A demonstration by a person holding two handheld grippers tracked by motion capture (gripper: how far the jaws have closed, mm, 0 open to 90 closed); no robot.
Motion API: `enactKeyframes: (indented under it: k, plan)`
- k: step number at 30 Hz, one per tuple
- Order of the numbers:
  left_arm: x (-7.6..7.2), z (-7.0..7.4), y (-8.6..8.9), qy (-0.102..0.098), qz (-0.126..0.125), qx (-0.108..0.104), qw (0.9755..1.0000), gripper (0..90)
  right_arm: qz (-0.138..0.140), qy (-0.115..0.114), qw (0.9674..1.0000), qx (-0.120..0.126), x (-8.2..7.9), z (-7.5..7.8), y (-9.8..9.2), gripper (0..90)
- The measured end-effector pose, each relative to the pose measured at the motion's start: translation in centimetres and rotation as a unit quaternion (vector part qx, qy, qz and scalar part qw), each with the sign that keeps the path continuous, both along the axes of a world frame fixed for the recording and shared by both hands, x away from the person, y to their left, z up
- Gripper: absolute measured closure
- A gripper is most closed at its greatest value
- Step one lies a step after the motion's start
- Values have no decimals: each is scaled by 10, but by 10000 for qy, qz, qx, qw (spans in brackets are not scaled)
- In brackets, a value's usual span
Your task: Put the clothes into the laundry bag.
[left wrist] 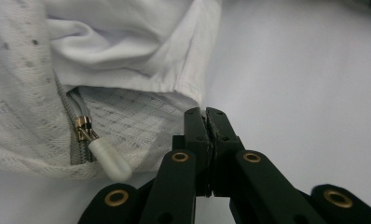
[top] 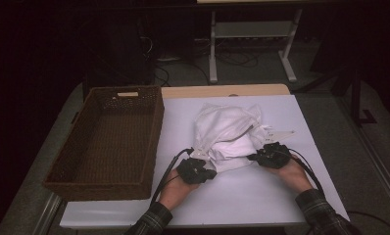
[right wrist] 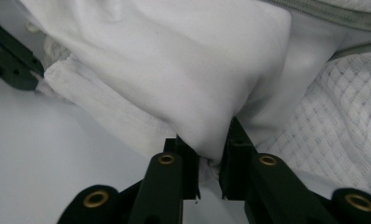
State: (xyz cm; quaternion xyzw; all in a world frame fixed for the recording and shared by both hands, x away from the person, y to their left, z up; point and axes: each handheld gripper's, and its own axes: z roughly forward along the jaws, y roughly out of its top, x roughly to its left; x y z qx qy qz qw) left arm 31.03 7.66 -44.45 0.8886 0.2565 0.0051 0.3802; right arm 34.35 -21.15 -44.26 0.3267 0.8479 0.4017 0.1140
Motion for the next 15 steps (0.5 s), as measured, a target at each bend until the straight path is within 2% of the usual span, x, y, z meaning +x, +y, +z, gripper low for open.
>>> enactKeyframes:
  k: [3,5,15]
  plan:
    - [-2,-1,-2,4,-106,50,9999,887,-41,-20,10000,88,4,2,6,824]
    - [-2,-1,-3,10,-123,86,9999,887,-74,-25,10000,45,6,4,10,825]
    - [-2,-3,-2,98,-167,60,9998,886,-314,-71,9993,168,23,7,25,835]
